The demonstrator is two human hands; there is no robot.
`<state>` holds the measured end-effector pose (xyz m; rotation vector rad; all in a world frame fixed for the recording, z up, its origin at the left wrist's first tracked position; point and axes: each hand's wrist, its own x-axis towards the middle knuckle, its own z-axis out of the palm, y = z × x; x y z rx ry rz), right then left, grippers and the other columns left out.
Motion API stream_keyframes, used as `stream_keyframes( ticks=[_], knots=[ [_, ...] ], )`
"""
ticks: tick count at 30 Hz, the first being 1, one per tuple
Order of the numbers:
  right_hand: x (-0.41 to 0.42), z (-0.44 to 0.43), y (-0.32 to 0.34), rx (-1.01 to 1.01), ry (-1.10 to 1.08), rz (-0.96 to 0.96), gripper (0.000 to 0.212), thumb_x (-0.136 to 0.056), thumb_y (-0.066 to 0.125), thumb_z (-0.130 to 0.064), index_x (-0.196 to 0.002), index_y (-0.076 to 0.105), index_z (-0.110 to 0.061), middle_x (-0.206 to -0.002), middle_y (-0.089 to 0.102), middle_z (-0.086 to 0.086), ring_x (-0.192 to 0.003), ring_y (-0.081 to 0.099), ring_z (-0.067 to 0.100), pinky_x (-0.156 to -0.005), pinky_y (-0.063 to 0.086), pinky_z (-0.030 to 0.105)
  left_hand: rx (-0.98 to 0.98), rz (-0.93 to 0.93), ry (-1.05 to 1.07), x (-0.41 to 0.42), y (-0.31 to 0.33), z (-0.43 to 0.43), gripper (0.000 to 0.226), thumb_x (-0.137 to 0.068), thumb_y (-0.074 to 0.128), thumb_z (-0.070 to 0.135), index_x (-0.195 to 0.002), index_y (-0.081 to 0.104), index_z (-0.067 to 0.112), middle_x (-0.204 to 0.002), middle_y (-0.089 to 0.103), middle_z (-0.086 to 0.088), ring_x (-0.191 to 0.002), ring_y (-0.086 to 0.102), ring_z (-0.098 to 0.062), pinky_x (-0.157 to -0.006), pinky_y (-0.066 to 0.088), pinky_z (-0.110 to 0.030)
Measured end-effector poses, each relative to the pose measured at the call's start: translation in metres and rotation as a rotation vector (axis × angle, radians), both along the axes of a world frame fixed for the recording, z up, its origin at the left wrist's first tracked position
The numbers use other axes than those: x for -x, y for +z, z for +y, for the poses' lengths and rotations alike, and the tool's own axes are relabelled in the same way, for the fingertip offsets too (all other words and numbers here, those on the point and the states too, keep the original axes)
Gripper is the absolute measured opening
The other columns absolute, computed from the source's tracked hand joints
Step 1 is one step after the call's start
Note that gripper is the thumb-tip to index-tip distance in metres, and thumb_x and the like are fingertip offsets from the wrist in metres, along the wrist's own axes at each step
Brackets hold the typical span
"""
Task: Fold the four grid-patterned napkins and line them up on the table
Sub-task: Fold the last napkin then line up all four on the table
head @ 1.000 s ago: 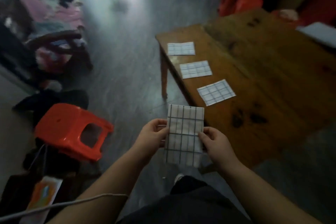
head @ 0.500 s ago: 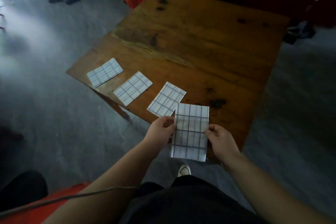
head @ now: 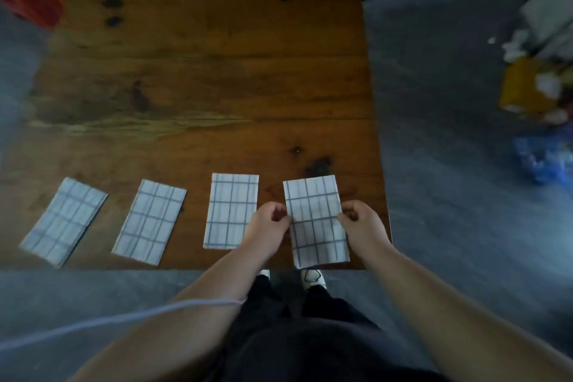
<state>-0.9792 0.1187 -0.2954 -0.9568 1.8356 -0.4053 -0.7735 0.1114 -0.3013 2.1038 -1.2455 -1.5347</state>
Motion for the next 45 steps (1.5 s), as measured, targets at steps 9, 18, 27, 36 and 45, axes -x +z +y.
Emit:
stream_keyframes(
  ticks=[9,18,27,36,45],
  knots=[
    [-0.019,0.002,-0.025,-0.022,0.056,0.254,0.041,-0.099,0.061,-0.021,-0.138,0.050,-0.027,-0.115,0.057,-0.011,-0.090,0.059,0.006,-0.065,0.048,0.020,-0.055,-0.014,-0.127,0.006,-0.025,-0.024,0.038,-0.093,0.070,0.031,-0.124,0.050,0.027,-0.109,0.058,0.010,-0.096,0.060,-0.014,-0.076,0.051,-0.030],
    [0.001,0.020,-0.023,0.128,0.712,0.451,0.072,-0.096,0.055,-0.012,-0.160,0.023,-0.023,-0.169,0.013,-0.006,-0.157,0.002,0.015,-0.127,0.012,0.039,0.385,-0.438,-0.899,0.002,-0.018,0.002,0.092,-0.089,0.058,0.000,-0.159,0.003,0.026,-0.168,-0.003,-0.002,-0.154,-0.002,-0.028,-0.123,0.014,-0.045],
    [0.022,0.025,-0.040,0.130,0.928,0.491,0.073,-0.104,0.041,-0.028,-0.163,-0.001,-0.022,-0.170,-0.014,-0.006,-0.149,-0.024,0.005,-0.122,-0.011,0.029,0.208,-0.481,-1.074,-0.005,-0.033,0.012,0.106,-0.096,0.062,0.045,-0.158,-0.018,0.015,-0.166,-0.025,-0.009,-0.152,-0.023,-0.028,-0.122,-0.008,-0.041],
    [0.015,0.022,-0.041,0.096,0.943,0.527,0.079,-0.105,0.045,-0.037,-0.161,-0.008,-0.022,-0.168,-0.018,-0.004,-0.153,-0.022,0.012,-0.127,-0.006,0.039,0.280,-0.470,-1.070,-0.020,-0.035,0.000,0.104,-0.090,0.061,0.001,-0.160,-0.014,0.025,-0.167,-0.022,0.000,-0.152,-0.023,-0.025,-0.126,-0.002,-0.046],
    [0.006,0.020,-0.033,0.116,0.867,0.468,0.075,-0.103,0.048,-0.033,-0.163,0.002,-0.025,-0.171,-0.010,-0.004,-0.155,-0.015,0.014,-0.126,-0.005,0.040,0.277,-0.496,-1.048,-0.024,-0.041,0.006,0.108,-0.093,0.069,0.030,-0.157,-0.017,0.031,-0.167,-0.019,0.001,-0.152,-0.021,-0.024,-0.125,-0.002,-0.048]
  ],
)
